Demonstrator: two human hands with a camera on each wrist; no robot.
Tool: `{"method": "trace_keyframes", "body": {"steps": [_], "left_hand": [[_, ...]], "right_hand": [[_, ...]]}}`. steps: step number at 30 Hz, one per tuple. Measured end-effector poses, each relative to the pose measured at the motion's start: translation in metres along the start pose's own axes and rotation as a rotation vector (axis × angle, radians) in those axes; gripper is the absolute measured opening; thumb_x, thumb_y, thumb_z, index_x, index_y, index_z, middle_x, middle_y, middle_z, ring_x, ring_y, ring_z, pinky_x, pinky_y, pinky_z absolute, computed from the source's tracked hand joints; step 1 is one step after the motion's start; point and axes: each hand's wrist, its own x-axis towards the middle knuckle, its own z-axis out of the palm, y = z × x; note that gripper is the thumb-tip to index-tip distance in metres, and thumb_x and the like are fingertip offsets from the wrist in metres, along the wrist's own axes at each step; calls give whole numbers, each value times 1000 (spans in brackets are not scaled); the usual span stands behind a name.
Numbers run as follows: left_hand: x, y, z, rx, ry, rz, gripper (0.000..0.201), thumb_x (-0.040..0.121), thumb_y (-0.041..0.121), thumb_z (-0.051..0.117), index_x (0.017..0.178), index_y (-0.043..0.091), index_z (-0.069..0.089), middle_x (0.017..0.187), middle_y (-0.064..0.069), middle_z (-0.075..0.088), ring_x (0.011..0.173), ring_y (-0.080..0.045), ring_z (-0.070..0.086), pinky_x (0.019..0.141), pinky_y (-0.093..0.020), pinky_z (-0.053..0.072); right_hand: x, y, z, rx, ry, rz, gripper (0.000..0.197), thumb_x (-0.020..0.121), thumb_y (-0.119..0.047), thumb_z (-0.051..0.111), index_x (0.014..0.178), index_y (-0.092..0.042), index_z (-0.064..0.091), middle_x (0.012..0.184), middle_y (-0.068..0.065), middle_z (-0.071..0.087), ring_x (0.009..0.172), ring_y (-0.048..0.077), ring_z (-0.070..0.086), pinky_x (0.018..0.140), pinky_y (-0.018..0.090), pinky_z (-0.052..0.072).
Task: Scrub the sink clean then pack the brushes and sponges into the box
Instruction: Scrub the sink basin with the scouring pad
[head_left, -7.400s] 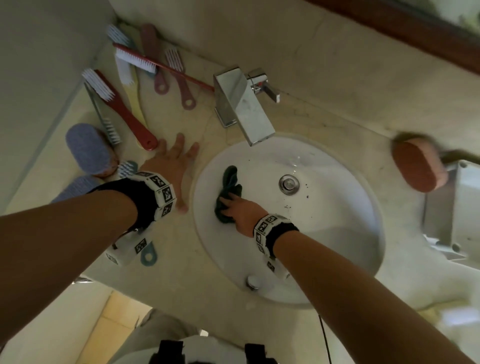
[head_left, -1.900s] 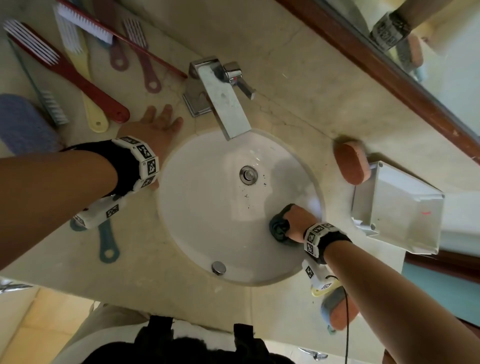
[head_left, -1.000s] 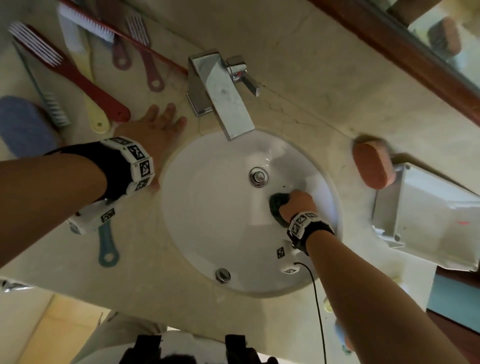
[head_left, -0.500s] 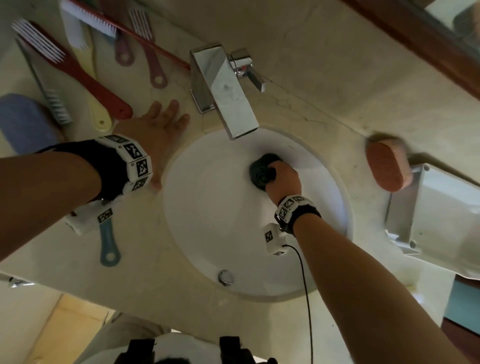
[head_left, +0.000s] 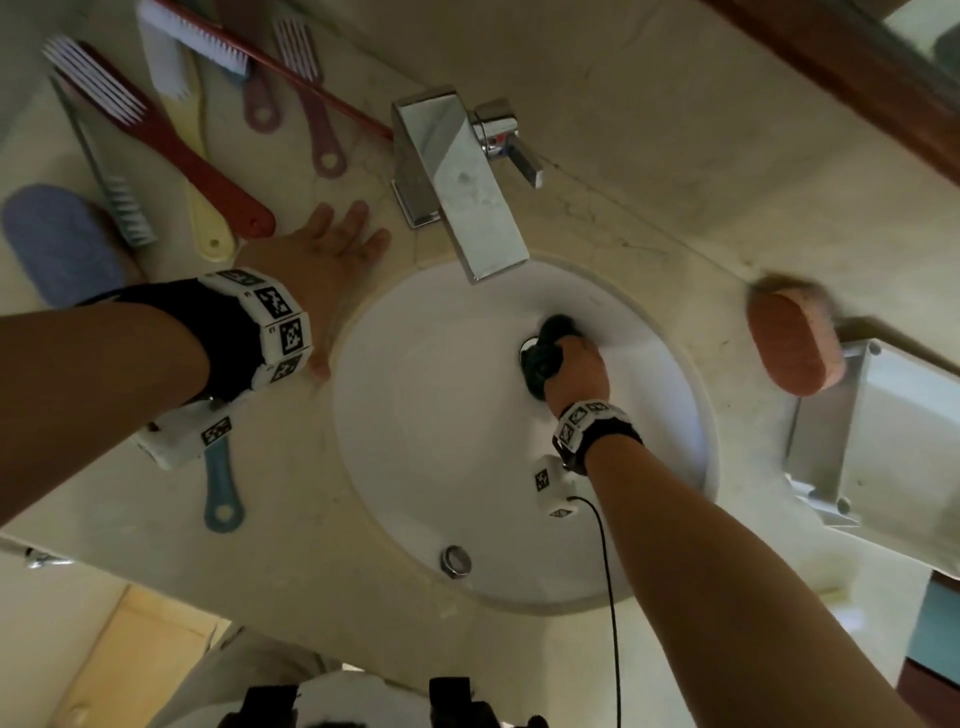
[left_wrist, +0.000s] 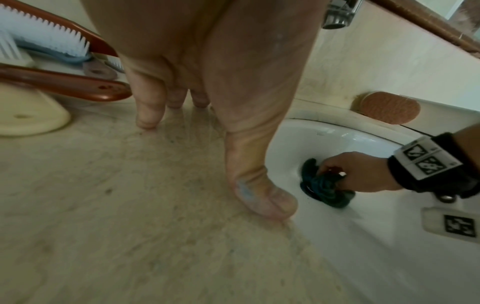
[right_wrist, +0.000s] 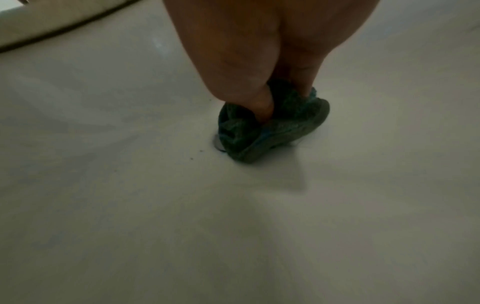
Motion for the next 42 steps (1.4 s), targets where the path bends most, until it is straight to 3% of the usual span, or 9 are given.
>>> {"method": "trace_keyframes", "body": {"steps": [4,8,14,19,23,27,34,38,42], "left_hand": [[3,-3,2,-25,-1,9,161,45,58,89,145,26,-33,154,-2,-35,147,-31,-14,116,-57,21],[2,-3,3,-10,18,10,160,46,57,89,146,25,-32,155,-3,-33,148,-31,-12,116,-56,20],[0,-2,1,-23,15,5,157,50,53,90,147,24,-30,155,-4,-34,148,-31,-13,117,-52,15],[1,-2,2,-5,10,0,156,51,55,89,146,24,-32,155,-4,-34,148,-30,-13,116,-51,16],[2,-2,4,1,20,-3,157,50,58,88,145,25,-34,154,-3,-35,148,-29,-13,115,-54,20],[2,-2,3,-15,22,-2,159,48,56,89,145,25,-33,154,-2,-34,148,-29,-13,117,-55,19],[0,-4,2,-12,32,10,159,48,57,89,147,23,-31,155,-5,-34,148,-31,-13,116,-53,17],[-1,-3,0,-31,17,23,157,50,54,89,148,21,-29,155,-6,-33,147,-33,-13,117,-50,13],[-1,-2,2,-10,24,11,157,51,56,89,148,21,-30,155,-6,-33,148,-32,-13,117,-49,14]], "right_hand": [[13,-15,0,-84,-88,-224,23,88,-16,62,110,-10,61,109,13,62,99,32,61,85,32,50],[10,-4,-25,-397,-322,-289,21,87,-24,62,108,-21,58,107,4,60,92,26,61,81,35,52],[5,14,-50,-373,98,-360,34,83,-14,66,115,-7,62,124,11,57,108,33,57,79,39,51],[10,-19,-17,-254,-35,-270,52,90,-10,58,141,-10,45,150,11,38,131,28,44,104,38,40],[7,-42,-2,-258,-118,-254,58,86,-11,62,140,-15,41,129,16,51,112,33,56,92,40,48],[-11,-34,-11,-457,-178,-356,37,92,-20,57,128,-11,53,125,13,55,111,29,56,88,36,47],[-30,-6,-48,-113,40,-208,49,88,-18,59,135,-15,48,119,10,62,107,29,60,89,37,50],[-60,-10,-31,-274,-241,-396,69,82,-10,63,146,-19,37,139,7,45,119,28,52,99,36,48],[-63,-19,19,-413,-383,-564,60,82,-11,67,139,-8,46,149,7,24,117,30,52,97,39,50]]}}
